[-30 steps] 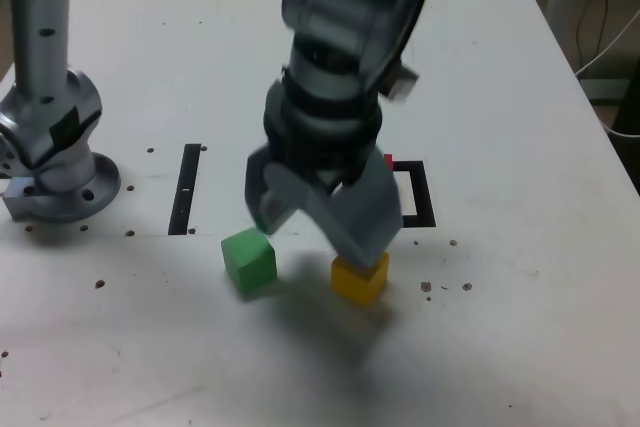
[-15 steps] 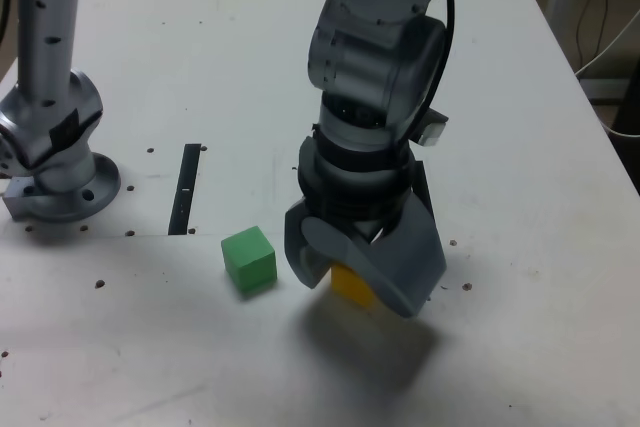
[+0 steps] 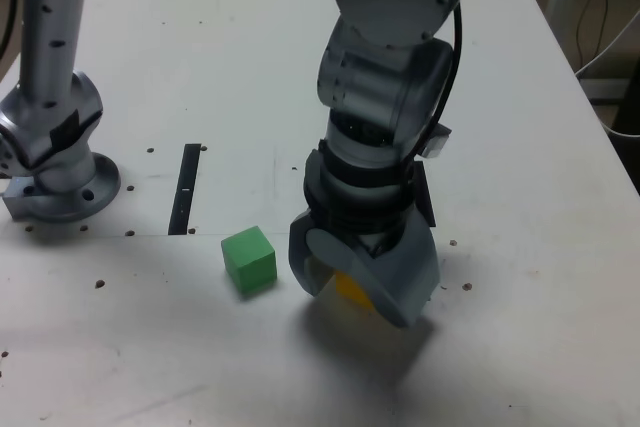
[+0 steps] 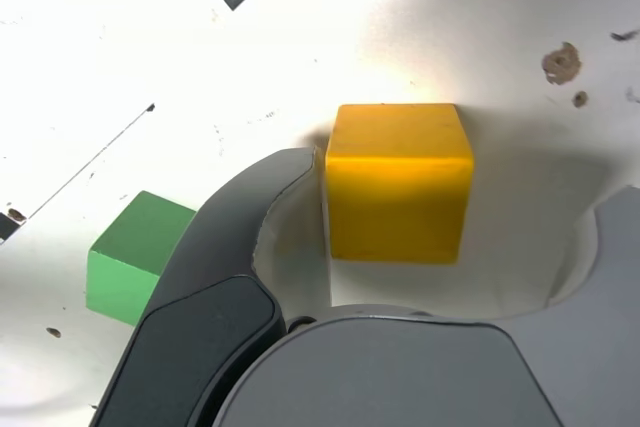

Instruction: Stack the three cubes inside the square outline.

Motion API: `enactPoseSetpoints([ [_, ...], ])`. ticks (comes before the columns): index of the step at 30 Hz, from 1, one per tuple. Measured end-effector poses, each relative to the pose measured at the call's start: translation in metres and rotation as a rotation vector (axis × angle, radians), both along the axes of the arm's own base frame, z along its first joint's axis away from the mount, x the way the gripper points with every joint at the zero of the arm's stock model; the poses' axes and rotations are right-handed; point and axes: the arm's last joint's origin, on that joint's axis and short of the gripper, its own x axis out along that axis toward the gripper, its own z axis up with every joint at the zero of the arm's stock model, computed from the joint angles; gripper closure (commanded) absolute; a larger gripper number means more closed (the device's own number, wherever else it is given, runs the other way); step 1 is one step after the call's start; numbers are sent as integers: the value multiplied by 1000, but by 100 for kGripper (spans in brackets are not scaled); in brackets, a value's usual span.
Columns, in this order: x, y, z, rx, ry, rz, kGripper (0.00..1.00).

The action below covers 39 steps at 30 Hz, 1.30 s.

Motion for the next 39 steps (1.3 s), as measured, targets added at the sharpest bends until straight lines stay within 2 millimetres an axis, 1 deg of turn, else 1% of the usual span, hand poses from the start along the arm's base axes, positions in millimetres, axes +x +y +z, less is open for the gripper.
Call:
enactPoseSetpoints([
  [5,0,1,0,20,-8,19,44],
  [9,0,2,0,35,-15,39,52],
  [17,2,1,1,33,-29,39,58],
  [26,2,2,3,34,-25,37,62],
  [33,3,4,9,42,-11,39,74],
  [39,4,4,17,43,-24,39,76],
])
